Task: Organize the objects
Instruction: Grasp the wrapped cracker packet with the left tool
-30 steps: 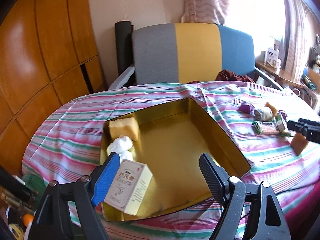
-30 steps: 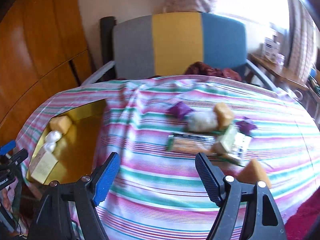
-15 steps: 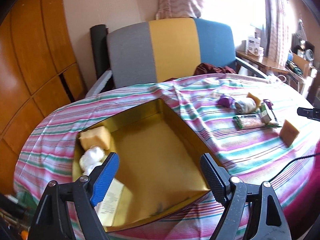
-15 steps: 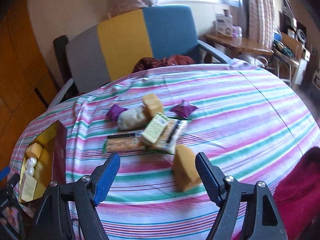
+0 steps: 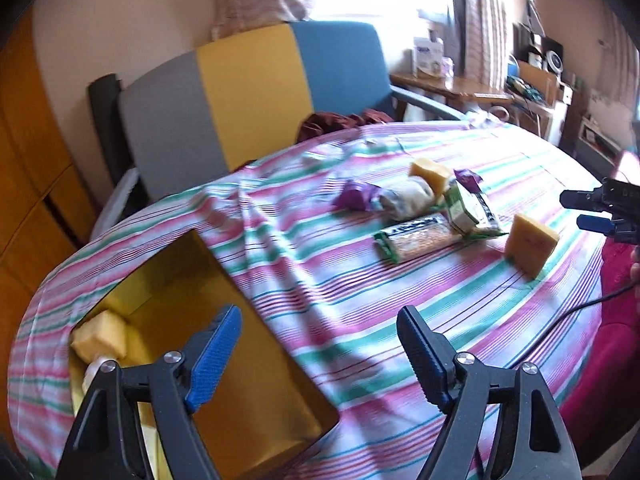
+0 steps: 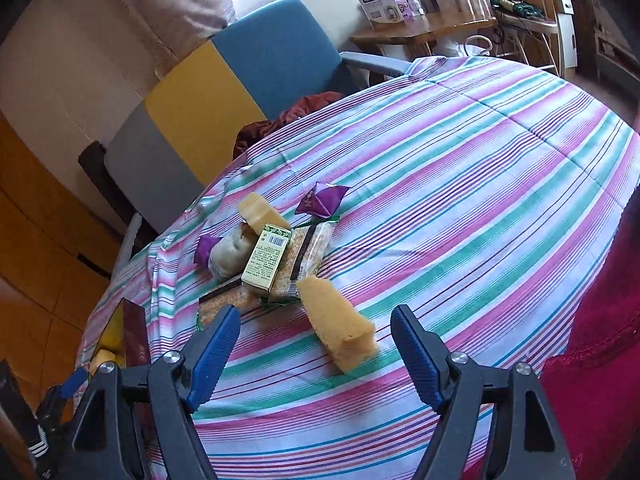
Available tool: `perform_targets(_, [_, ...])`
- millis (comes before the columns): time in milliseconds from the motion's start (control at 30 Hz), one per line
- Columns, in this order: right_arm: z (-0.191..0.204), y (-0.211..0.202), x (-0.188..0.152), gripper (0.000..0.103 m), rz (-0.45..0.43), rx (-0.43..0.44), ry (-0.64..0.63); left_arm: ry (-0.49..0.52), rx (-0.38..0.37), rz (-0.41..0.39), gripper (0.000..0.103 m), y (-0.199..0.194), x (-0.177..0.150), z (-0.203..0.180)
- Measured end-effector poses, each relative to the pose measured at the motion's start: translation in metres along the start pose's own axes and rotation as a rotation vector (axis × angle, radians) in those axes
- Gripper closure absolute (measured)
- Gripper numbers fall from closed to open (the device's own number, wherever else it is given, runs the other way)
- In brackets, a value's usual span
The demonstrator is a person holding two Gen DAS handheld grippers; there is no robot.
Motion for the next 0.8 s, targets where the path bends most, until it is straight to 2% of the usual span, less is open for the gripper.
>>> perform_targets(267, [-0.001, 0.002, 0.000, 0.024, 0.021, 0.041, 0.005, 0.185, -0.101, 0.126, 0.023, 0.073, 0.037, -0.037])
perform_targets(433, [-0.003, 0.005, 0.000, 0.024, 0.045, 0.074, 0.019, 0.319, -0.121, 0.199, 0.019, 0.123, 0.054, -0.054])
perform_targets(667, [-0.005, 0.010, 0.001, 0.024, 0.076, 0.113, 0.031, 0.421, -0.159, 0.266, 0.016, 0.175, 0.067, -0.061])
perform_targets(800, [-0.008, 0.012, 0.002, 0.024, 0.089, 0.122, 0.045, 0.429, -0.199, 0.294, 0.015, 0.194, 0.070, -0.057])
Point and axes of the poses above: each gripper's, at about its wrist camera, not at the fingertips, and y roughly the way its jaws point, z to its left, x to its top, the point moved 1 cm from there along y, roughly the way its jaws point, and after that the axes turned 15 degrees about -x, right-handed, at the moved point
